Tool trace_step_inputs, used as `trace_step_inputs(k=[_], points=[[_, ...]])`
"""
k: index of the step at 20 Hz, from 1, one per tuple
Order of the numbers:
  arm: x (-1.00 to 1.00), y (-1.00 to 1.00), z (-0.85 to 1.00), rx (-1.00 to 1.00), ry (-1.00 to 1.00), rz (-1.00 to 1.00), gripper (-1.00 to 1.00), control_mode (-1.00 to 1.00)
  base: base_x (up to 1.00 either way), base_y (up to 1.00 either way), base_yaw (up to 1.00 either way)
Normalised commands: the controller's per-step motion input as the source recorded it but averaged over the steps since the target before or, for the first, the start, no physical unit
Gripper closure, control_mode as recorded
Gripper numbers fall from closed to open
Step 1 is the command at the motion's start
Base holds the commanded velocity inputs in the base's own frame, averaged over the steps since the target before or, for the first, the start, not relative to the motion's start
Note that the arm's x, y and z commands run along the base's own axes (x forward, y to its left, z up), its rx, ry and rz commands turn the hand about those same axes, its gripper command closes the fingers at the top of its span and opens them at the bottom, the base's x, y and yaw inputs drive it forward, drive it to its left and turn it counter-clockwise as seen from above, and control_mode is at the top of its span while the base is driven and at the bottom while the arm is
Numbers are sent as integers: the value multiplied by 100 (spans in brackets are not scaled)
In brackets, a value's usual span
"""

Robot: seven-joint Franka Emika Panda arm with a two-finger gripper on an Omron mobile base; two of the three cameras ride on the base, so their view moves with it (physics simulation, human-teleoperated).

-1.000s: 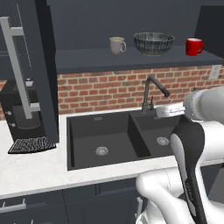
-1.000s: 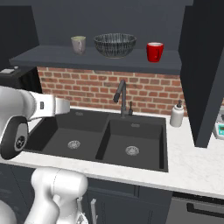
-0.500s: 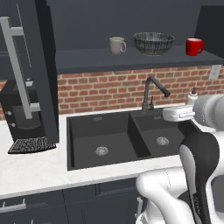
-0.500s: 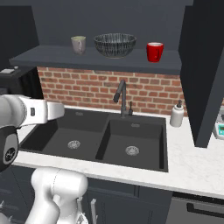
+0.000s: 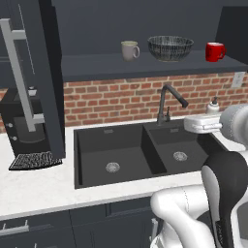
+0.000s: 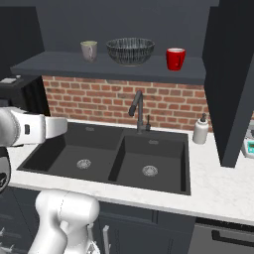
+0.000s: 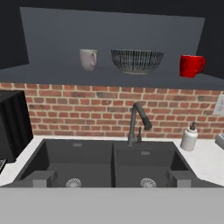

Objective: Gather all objects into one cabinet and sort the glasses and bowls to opposite sides.

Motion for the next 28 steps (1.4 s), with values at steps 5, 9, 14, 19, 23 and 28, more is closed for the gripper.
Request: trace_step_inputs(k=[5, 9, 14, 19, 23, 28], points=[[0, 0, 0, 0, 0, 0, -100, 100, -22, -9, 0], [0, 0, 0, 0, 0, 0, -100, 100, -23, -19, -12], [0, 0, 0, 0, 0, 0, -100, 100, -24, -14, -25], [0, 0, 0, 0, 0, 0, -100, 100, -26, -20, -32], [0, 0, 0, 0, 0, 0, -100, 100, -27, -28, -35], [0, 0, 0, 0, 0, 0, -100, 100, -30, -33, -29]])
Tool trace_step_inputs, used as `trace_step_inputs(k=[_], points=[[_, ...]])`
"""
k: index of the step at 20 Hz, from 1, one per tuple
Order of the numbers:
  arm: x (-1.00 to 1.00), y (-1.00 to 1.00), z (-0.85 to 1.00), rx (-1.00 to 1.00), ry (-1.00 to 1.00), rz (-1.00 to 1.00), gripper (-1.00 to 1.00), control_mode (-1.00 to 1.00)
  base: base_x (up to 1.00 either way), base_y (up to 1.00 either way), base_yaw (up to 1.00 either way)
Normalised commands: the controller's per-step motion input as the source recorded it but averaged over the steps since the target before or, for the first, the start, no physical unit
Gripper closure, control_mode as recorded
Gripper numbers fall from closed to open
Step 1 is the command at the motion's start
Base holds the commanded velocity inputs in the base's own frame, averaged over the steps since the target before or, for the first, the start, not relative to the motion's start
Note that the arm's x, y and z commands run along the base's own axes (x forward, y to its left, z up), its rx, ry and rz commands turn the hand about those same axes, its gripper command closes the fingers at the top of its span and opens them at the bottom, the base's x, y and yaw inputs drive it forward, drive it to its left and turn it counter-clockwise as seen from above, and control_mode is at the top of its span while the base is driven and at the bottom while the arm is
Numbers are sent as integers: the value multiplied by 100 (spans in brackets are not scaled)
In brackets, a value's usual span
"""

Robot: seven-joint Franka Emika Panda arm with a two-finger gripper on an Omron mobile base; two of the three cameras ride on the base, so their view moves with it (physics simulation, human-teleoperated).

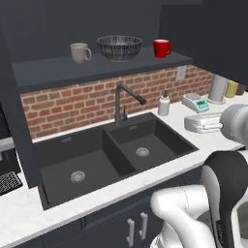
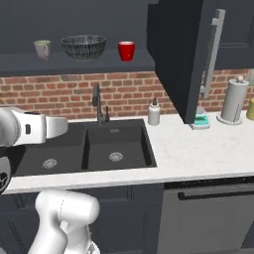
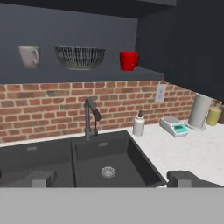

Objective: Gather all objects into one cabinet and sort the glasses and bowls to opposite sides.

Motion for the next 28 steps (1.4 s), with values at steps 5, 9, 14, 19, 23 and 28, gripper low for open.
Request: trace_step_inputs(k=[5, 9, 14, 19, 23, 28], points=[[0, 0, 0, 0, 0, 0, -100, 100, -34, -48, -28], [0, 0, 0, 0, 0, 0, -100, 100, -27, -53, -34], [0, 0, 0, 0, 0, 0, -100, 100, -34, -46, -37], [0, 0, 0, 0, 0, 0, -100, 100, -42, -12, -45], [0, 0, 0, 0, 0, 0, -100, 100, -28, -14, -49], [0, 0, 0, 0, 0, 0, -100, 100, -1, -25, -45]])
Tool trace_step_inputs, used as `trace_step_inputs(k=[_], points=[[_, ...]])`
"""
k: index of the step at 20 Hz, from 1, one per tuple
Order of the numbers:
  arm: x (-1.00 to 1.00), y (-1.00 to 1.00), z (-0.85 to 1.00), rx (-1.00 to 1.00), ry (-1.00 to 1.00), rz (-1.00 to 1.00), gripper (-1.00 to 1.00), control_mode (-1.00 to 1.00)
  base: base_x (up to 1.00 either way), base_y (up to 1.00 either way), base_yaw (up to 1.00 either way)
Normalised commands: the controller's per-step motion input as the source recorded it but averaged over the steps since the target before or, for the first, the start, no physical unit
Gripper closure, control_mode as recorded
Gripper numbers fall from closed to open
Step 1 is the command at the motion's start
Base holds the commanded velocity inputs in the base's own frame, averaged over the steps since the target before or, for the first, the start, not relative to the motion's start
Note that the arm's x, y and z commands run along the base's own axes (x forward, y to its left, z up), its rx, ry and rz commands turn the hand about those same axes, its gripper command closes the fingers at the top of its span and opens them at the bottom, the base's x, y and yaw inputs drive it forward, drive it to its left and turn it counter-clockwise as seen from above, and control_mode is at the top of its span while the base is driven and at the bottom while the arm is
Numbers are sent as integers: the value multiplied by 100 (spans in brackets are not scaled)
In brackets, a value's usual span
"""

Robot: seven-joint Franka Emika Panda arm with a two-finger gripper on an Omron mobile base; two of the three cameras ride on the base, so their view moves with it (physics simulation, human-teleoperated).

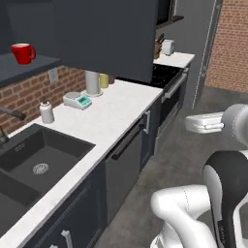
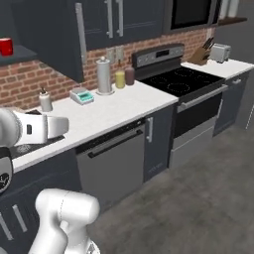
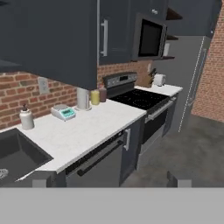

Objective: Gather all objects into one cabinet and sort the glasses and bowls to opposite sides.

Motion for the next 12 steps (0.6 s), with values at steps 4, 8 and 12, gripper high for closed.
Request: trace_step_inputs(k=[4, 8, 12], points=[[0, 0, 0, 0, 0, 0, -100, 100, 0, -16, -54], [0, 0, 0, 0, 0, 0, -100, 100, 0, -8, -64], [0, 0, 0, 0, 0, 0, -100, 100, 2, -16, -61]])
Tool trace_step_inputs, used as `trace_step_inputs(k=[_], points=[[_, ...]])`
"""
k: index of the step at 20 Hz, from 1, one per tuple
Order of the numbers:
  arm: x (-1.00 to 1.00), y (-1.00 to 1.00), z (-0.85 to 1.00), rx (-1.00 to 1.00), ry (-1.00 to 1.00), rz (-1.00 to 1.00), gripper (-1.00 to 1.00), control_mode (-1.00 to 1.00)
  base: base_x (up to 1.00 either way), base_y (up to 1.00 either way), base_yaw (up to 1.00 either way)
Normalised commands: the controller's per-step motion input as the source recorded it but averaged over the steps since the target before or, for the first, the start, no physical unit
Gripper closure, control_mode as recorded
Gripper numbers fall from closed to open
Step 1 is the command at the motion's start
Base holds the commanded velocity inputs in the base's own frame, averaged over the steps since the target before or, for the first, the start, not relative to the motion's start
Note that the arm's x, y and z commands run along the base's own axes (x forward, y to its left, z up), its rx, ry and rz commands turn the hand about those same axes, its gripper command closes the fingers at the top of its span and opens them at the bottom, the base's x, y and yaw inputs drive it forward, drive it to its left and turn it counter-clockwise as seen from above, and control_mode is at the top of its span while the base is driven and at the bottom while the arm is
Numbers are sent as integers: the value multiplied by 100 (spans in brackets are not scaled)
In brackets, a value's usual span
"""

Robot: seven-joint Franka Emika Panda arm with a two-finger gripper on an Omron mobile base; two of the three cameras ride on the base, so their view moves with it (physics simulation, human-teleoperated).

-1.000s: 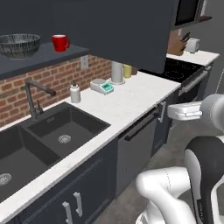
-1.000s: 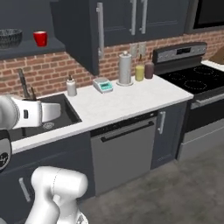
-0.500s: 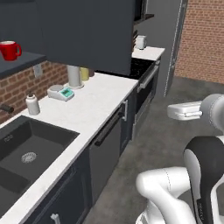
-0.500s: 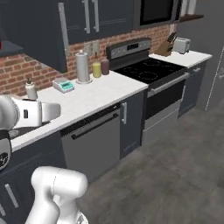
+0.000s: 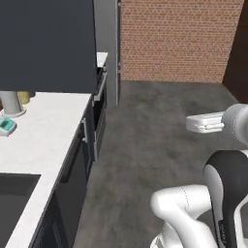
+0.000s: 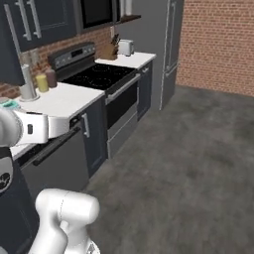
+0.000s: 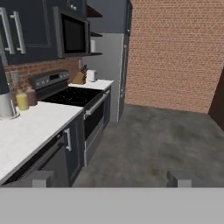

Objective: Gather all objects into one cabinet and sort the glasses and bowls to opposite sides.

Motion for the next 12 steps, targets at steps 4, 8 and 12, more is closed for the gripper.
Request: trace_step_inputs(k=[4, 8, 12], points=[[0, 0, 0, 0, 0, 0, -100, 100, 16, -35, -48], [0, 0, 0, 0, 0, 0, -100, 100, 27, -65, -36], [0, 0, 0, 0, 0, 0, -100, 100, 35, -83, -30]])
